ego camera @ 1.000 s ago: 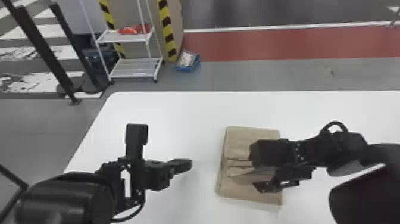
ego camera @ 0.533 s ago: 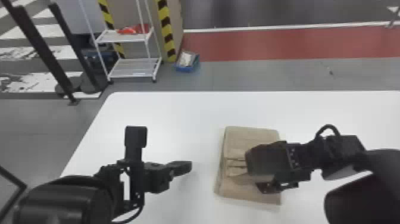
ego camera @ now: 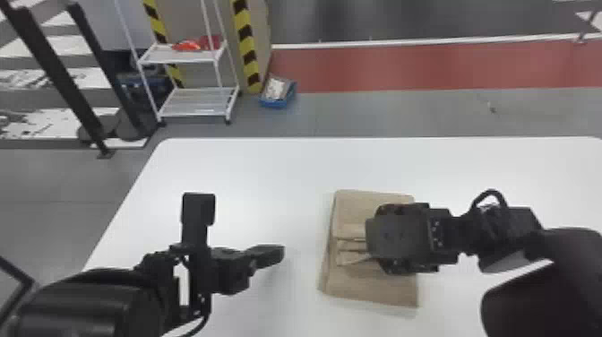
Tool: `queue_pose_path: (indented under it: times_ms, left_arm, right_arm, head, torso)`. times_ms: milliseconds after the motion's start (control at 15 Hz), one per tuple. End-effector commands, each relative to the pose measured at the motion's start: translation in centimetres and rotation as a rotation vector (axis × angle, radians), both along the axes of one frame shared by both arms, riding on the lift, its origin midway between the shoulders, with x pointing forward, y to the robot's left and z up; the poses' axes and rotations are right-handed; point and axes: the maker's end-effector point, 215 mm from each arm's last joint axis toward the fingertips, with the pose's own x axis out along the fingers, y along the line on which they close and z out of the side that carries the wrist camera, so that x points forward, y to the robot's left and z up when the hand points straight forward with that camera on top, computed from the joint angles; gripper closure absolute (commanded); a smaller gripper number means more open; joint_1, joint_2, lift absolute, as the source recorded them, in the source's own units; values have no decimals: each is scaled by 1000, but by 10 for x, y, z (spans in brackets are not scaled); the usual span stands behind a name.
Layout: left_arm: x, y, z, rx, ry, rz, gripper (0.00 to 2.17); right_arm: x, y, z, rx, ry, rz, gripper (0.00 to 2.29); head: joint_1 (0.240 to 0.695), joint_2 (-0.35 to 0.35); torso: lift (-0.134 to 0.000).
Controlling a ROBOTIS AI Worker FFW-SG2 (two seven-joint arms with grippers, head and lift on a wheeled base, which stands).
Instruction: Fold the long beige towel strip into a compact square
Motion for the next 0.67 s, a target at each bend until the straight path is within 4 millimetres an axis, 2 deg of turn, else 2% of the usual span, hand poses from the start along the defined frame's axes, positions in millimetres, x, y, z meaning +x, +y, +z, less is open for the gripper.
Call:
queue_pose_path:
  times_ms: [0, 267, 600]
  left_arm:
    - [2, 0, 2, 1, -4, -1, 1922]
    - [2, -2, 1, 0, -2, -5, 1922]
    - [1, -3, 0, 1, 1, -8, 1922]
  right_arm:
    - [-11, 4, -6, 6, 38, 20, 491]
    - [-23, 10, -8, 22, 66, 36, 495]
    - [-24, 19, -13, 25, 69, 38, 491]
  head:
    - [695, 120]
    - [695, 131]
    - [695, 139]
  torso:
    - [-124]
    - [-124]
    - [-124]
